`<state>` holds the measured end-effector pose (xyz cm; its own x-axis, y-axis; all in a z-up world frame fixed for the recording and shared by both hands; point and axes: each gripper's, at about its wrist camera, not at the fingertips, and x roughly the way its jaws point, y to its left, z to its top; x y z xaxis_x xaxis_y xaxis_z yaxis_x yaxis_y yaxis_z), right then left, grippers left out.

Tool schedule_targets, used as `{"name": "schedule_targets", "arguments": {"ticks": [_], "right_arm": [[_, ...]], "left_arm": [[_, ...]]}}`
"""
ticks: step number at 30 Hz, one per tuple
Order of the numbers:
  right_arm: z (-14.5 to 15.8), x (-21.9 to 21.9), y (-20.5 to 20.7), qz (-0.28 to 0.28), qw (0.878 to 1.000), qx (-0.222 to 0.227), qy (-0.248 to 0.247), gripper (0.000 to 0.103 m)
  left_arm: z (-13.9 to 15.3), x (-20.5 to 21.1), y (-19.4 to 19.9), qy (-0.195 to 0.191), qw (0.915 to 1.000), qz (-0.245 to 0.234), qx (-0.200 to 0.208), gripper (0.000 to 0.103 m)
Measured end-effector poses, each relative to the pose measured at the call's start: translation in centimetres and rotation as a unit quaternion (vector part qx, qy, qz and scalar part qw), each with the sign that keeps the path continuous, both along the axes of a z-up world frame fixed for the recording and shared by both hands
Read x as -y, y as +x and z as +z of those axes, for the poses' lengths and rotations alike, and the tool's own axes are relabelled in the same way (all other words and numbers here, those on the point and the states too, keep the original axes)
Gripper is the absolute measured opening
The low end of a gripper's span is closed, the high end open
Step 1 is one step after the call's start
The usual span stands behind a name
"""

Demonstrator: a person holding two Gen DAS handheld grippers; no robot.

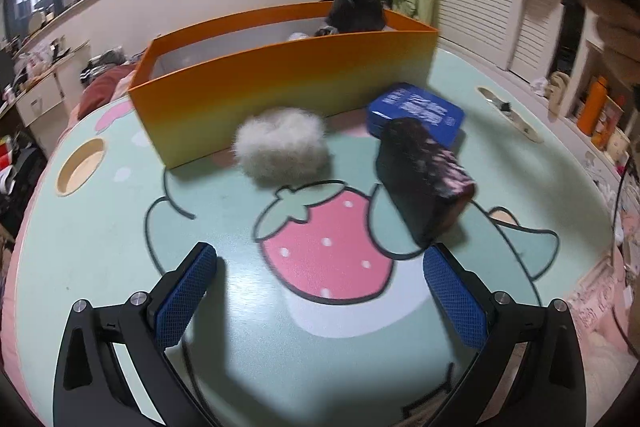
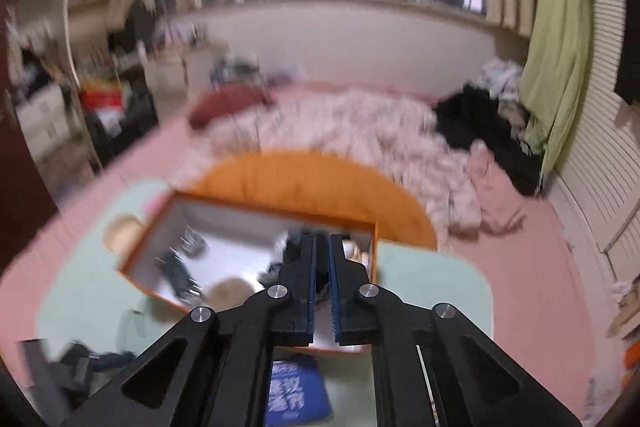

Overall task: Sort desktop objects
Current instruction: 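Grasp the black cloth bag in the box with the right gripper, place it beside the blue tin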

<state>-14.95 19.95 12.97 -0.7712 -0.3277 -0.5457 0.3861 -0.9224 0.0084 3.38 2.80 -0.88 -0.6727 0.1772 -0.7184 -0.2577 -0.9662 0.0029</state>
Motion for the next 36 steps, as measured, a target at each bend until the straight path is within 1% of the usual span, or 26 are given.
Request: {"name": "schedule_targets", "arguments": {"ticks": [3, 5, 7, 8, 9, 10, 11, 12, 14, 17, 19, 20, 21, 22, 23, 24, 25, 26, 27, 29, 30, 32, 33, 36], "right_arm": [[0.4, -2.1, 2.6, 0.003, 1.0, -0.006, -0.03, 0.007], [-0.7, -3.1, 3.2, 0.006, 0.999, 0.015, -0.035, 0.007], [-2.1, -3.2, 2.7, 0.01, 0.998, 0.044, -0.034, 0.015], [-2.7, -2.9, 2.4, 0.01, 0.998, 0.052, -0.031, 0.024], [-3.1, -2.0, 1.4, 0.011, 0.998, 0.061, -0.021, 0.027], [-3.4, -1.4, 1.1, 0.018, 0.997, 0.068, -0.015, 0.027], [-3.8, -0.2, 0.0, 0.036, 0.996, 0.086, -0.011, 0.028], [-4.2, 0.9, -1.0, 0.052, 0.993, 0.107, -0.011, 0.034], [-5.3, 2.3, -2.9, 0.052, 0.989, 0.136, 0.002, 0.04], [-6.7, 4.9, -5.7, 0.027, 0.986, 0.155, 0.05, 0.04], [-8.1, 6.0, -7.3, 0.016, 0.98, 0.177, 0.084, 0.041], [-8.9, 6.3, -7.9, 0.014, 0.977, 0.192, 0.092, 0.041], [-9.7, 6.4, -8.5, 0.009, 0.974, 0.207, 0.09, 0.031], [-9.7, 6.1, -8.5, 0.004, 0.976, 0.201, 0.08, 0.029], [-9.3, 5.6, -8.3, 0.003, 0.98, 0.192, 0.06, 0.024], [-8.5, 4.8, -7.7, 0.008, 0.984, 0.177, 0.022, 0.023], [-7.8, 4.2, -7.0, 0.011, 0.987, 0.16, -0.004, 0.023], [-7.0, 3.5, -6.0, 0.011, 0.99, 0.138, -0.026, 0.022], [-5.8, 2.4, -4.3, 0.005, 0.994, 0.102, -0.05, 0.022], [-4.3, 1.1, -1.7, -0.002, 0.995, 0.06, -0.074, 0.022], [-3.8, 0.3, -0.4, -0.002, 0.995, 0.047, -0.083, 0.022], [-3.3, -1.9, 1.9, -0.012, 0.995, 0.03, -0.097, 0.022], [-3.5, -3.4, 3.0, -0.027, 0.994, 0.026, -0.102, 0.022], [-5.2, -6.4, 4.2, -0.078, 0.99, 0.035, -0.116, 0.022]], "left_arm": [[0.5, -0.5, 0.1, -0.005, 0.9999, -0.013, -0.007, 0.103], [0.9, -0.6, -0.5, 0.006, 0.9999, -0.015, -0.002, 0.103], [1.0, -0.7, -1.4, 0.023, 0.9996, -0.013, 0.013, 0.103], [1.0, -0.7, -1.9, 0.027, 0.9994, -0.01, 0.019, 0.103], [0.9, -0.7, -2.6, 0.029, 0.9993, -0.004, 0.024, 0.103], [0.8, -0.5, -3.2, 0.031, 0.9991, 0.009, 0.026, 0.103], [0.7, -0.2, -3.7, 0.034, 0.9988, 0.024, 0.027, 0.102], [0.8, 0.3, -3.9, 0.042, 0.9982, 0.035, 0.025, 0.102], [1.1, 0.9, -3.5, 0.062, 0.9973, 0.035, 0.02, 0.102], [1.5, 1.4, -2.1, 0.067, 0.9974, 0.027, 0.004, 0.102], [1.2, 1.4, -1.6, 0.069, 0.9974, 0.021, 0.006, 0.102], [0.8, 1.5, -1.6, 0.069, 0.9973, 0.02, 0.013, 0.102], [0.6, 1.4, -1.3, 0.063, 0.9978, 0.02, 0.009, 0.102], [0.5, 1.2, -1.1, 0.055, 0.9983, 0.021, 0.007, 0.102], [0.5, 0.9, -1.1, 0.048, 0.9986, 0.02, 0.006, 0.102], [0.5, 0.6, -1.0, 0.041, 0.999, 0.018, 0.006, 0.102], [0.4, 0.6, -1.1, 0.035, 0.9992, 0.017, 0.006, 0.102], [0.3, 0.4, -1.1, 0.028, 0.9994, 0.019, 0.005, 0.102], [0.3, 0.3, -1.1, 0.023, 0.9995, 0.021, 0.005, 0.102], [0.1, 0.1, -1.3, 0.01, 0.9997, 0.023, 0.005, 0.102], [0.0, -0.1, -1.3, 0.001, 0.9997, 0.024, 0.005, 0.102], [-0.1, -0.1, -1.3, 0.0, 0.9997, 0.025, 0.005, 0.103], [-0.1, -0.1, -1.4, 0.0, 0.9996, 0.026, 0.005, 0.103], [-0.1, 0.1, -1.4, 0.0, 0.9996, 0.027, 0.005, 0.103]]}}
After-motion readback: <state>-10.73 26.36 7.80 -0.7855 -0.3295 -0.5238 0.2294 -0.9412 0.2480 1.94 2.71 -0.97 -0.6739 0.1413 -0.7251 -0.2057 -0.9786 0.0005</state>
